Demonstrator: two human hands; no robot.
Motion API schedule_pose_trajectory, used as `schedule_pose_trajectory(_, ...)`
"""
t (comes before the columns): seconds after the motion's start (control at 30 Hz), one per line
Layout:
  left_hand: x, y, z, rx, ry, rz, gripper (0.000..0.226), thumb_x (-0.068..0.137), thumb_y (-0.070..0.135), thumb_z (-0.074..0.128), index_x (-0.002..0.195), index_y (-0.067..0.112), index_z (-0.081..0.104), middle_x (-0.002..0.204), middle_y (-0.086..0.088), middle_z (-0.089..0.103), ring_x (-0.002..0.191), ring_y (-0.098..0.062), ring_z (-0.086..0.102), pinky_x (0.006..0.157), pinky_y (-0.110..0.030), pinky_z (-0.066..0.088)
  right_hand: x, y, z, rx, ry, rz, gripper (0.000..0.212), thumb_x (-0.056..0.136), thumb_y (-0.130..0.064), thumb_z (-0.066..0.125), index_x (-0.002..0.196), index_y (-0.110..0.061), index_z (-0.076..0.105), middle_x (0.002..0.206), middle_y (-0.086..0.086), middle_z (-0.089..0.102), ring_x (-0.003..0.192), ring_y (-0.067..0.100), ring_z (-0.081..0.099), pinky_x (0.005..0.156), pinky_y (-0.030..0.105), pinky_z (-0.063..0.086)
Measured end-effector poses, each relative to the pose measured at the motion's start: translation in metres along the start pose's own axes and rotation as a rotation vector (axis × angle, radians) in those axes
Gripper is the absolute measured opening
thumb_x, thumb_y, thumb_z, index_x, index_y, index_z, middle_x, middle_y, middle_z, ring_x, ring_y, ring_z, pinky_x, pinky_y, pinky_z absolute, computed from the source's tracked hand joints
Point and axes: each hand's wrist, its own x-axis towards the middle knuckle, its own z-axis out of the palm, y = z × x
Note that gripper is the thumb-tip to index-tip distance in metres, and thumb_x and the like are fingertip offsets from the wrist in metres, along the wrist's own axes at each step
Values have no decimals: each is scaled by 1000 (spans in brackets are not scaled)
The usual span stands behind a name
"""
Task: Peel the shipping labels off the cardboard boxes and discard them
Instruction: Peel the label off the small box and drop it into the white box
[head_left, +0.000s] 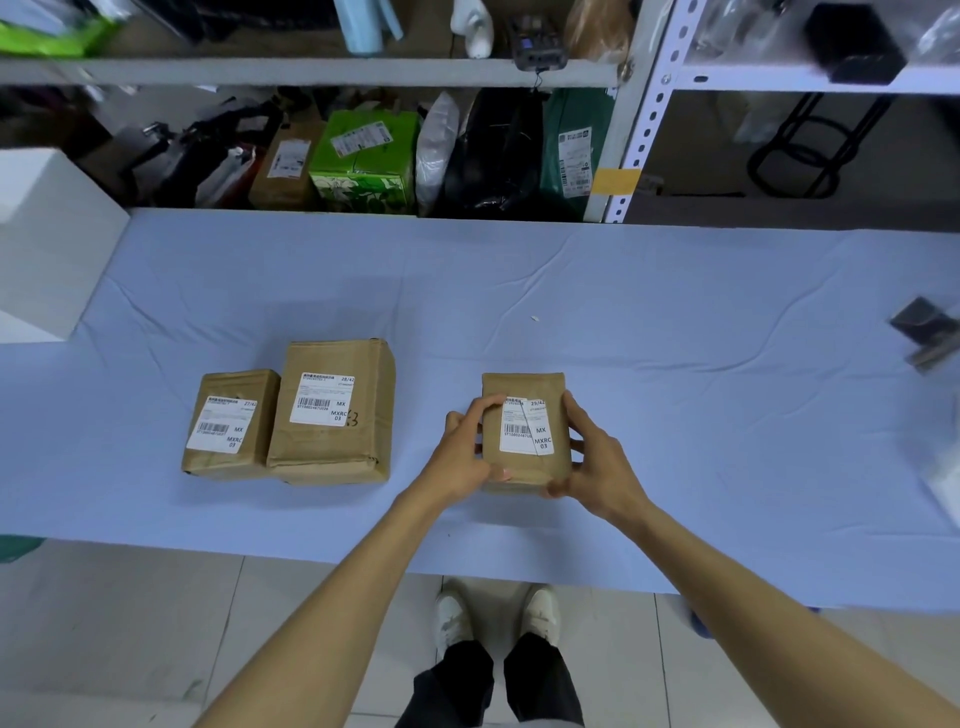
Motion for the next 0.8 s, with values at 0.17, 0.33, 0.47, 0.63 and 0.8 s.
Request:
schedule_pose_trajectory(0.17, 3, 2, -1, 16, -12, -11, 88, 70, -2, 77, 134, 38, 33, 119, -5, 32, 103, -18, 51, 76, -18, 51, -2, 2, 2, 5, 17, -8, 119, 61, 11, 78, 152, -25, 12, 132, -13, 44, 118, 11, 47, 68, 13, 54)
schedule_pose_trajectory(0.33, 3, 1, -1, 25, -14, -7, 87, 70, -2, 78, 133, 39, 33, 119, -3, 32, 102, -17, 51, 73, -18, 53, -3, 2, 2, 13, 18, -19, 118, 61, 12, 78, 152, -24, 12, 136, -11, 43, 118, 10, 47, 66, 10, 52)
schedule_pose_trajectory(0.47, -1, -3, 0, 17, -3, 15, 86, 73, 1, 78, 135, 42, 35, 120, 0, 33, 104, -17, 51, 76, -17, 52, -2, 3, 2, -4, 15, -16, 120, 61, 10, 80, 153, -24, 11, 134, -11, 44, 119, 11, 48, 67, 11, 53)
schedule_pose_trajectory(0.63, -1, -6, 3, 29, 0, 44, 83, 74, 0, 78, 135, 40, 37, 121, -1, 33, 109, -16, 50, 78, -9, 49, -1, 4, 1, -4, 12, -12, 120, 60, 10, 80, 153, -24, 12, 132, -12, 45, 118, 11, 48, 68, 12, 53)
schedule_pose_trajectory(0.8, 0, -7, 2, 61, -17, 41, 81, 77, 3, 77, 137, 42, 37, 121, -1, 32, 111, -16, 48, 90, -17, 48, 0, 6, 1, -13, 11, -10, 121, 59, 10, 80, 153, -23, 12, 137, -9, 46, 119, 12, 50, 70, 11, 54)
